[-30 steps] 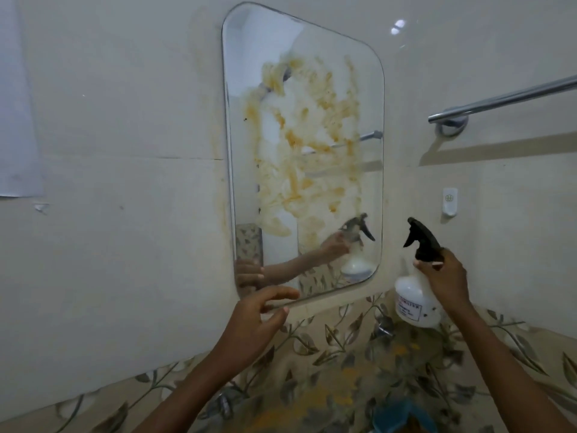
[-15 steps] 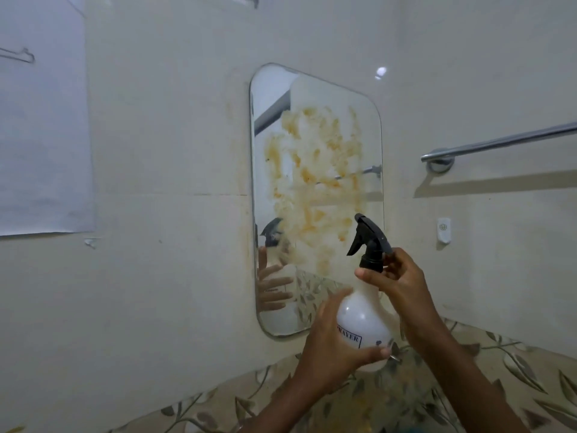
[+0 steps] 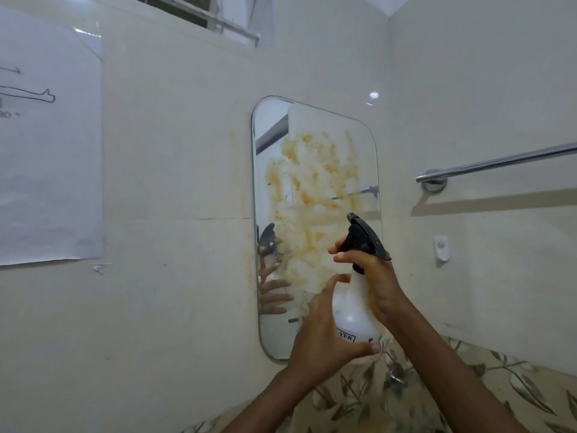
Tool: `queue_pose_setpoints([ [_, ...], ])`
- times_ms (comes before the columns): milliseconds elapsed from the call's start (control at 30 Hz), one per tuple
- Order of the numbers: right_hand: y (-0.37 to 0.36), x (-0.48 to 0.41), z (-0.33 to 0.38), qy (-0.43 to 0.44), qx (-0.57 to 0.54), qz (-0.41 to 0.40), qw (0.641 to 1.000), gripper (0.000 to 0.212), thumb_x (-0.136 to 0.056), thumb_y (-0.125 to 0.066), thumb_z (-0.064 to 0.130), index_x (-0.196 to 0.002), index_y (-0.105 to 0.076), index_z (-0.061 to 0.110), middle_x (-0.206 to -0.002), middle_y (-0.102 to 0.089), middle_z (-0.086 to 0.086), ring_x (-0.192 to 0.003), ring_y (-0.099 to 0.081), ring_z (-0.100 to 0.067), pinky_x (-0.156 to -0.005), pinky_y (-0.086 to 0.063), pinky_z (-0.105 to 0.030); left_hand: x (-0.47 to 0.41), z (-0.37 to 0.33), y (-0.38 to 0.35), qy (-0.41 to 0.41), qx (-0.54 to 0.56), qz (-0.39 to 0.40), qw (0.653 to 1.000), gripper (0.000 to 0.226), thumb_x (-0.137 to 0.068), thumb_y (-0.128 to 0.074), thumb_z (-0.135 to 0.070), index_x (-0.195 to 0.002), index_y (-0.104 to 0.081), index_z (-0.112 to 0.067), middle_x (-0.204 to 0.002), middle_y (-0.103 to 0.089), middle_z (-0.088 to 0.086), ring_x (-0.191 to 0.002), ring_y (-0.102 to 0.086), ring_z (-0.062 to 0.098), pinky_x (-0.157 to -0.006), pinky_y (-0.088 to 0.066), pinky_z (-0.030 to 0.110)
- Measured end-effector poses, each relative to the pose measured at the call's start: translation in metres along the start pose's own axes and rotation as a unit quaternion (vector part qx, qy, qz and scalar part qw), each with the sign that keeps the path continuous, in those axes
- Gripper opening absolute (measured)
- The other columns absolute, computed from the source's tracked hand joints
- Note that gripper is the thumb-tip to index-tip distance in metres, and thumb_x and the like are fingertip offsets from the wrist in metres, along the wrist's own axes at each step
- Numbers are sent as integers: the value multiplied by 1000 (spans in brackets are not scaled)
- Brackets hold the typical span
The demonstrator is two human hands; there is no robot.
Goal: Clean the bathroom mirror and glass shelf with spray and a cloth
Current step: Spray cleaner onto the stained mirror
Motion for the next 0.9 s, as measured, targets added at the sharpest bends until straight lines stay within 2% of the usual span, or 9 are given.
queue_pose_setpoints([
  [100,-9,-15,20,36,9,-3,999,21,-75,-54,-10,-80,-64,7,-84,-68,-8,-80,-67,-7,-65,-54,-32,-14,-6,19,1,-17,18,1000,111,-54,-73,-68,-139,-3,-55,-146,-26,-21,-130,-32,2,-102,-40,28],
  [167,-9,-26,29,39,-2,-15,999,20,-74,-53,-10,-78,-64,6,-82,-69,-8,-82,-68,-11,-70,-55,-35,-25,-17,45,-22,-57,26,998,97,-62,-53,-79,-143,-9,-48,-150,-26,-15,-135,-28,5,-109,-34,39],
  [233,-7,-35,34,27,-18,-23,999,18,-75,-53,-9,-76,-64,6,-79,-68,-9,-83,-68,-18,-76,-54,-39,-40,-29,85,-68,-149,-27,986,82,-71,-31,-80,-142,-26,-40,-148,-33,-11,-134,-29,7,-111,-27,40],
  [300,-7,-42,39,25,-28,-24,999,16,-80,-53,-6,-76,-64,5,-73,-67,-10,-77,-67,-23,-75,-55,-39,-61,-37,132,-115,-292,-117,942,77,-76,-21,-75,-138,-38,-32,-148,-35,-6,-136,-30,13,-113,-18,41],
  [400,-7,-44,48,42,-19,-26,999,11,-83,-56,-1,-77,-64,3,-67,-65,-14,-67,-65,-24,-70,-57,-36,-91,-31,187,-157,-489,-177,840,66,-86,-26,-59,-137,-42,-20,-147,-39,4,-136,-35,25,-111,-12,45],
  [533,-3,-52,62,71,16,-43,996,16,-82,-57,-1,-68,-64,3,-58,-62,-14,-56,-60,-24,-59,-53,-32,-109,-16,211,-142,-613,-136,765,68,-95,-12,-53,-138,-42,-11,-145,-43,12,-133,-40,31,-109,-24,49],
  [700,6,-67,67,66,40,-57,995,20,-82,-58,2,-63,-61,1,-47,-57,-12,-42,-52,-21,-44,-44,-25,-108,-13,207,-144,-656,-140,728,65,-98,-5,-48,-135,-48,-15,-145,-42,12,-132,-42,33,-106,-32,53],
  [833,10,-73,67,14,34,0,999,12,-81,-58,2,-71,-64,2,-60,-66,-15,-58,-65,-24,-63,-53,-33,-108,-10,209,-166,-671,-147,707,58,-95,-19,-47,-135,-46,-15,-145,-43,12,-131,-43,34,-105,-37,53],
  [900,17,-77,68,16,43,-13,999,15,-81,-56,1,-67,-64,2,-56,-65,-14,-53,-63,-25,-65,-51,-36,-108,-10,208,-173,-678,-150,698,57,-93,-27,-47,-136,-45,-15,-145,-43,12,-131,-42,34,-105,-36,54],
])
Point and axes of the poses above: each hand's wrist, its own x-axis away from the middle knuckle, its own y-axis out of the back of the hand, z = x × y, the point moved 5 cm from there along -x, towards the middle knuckle
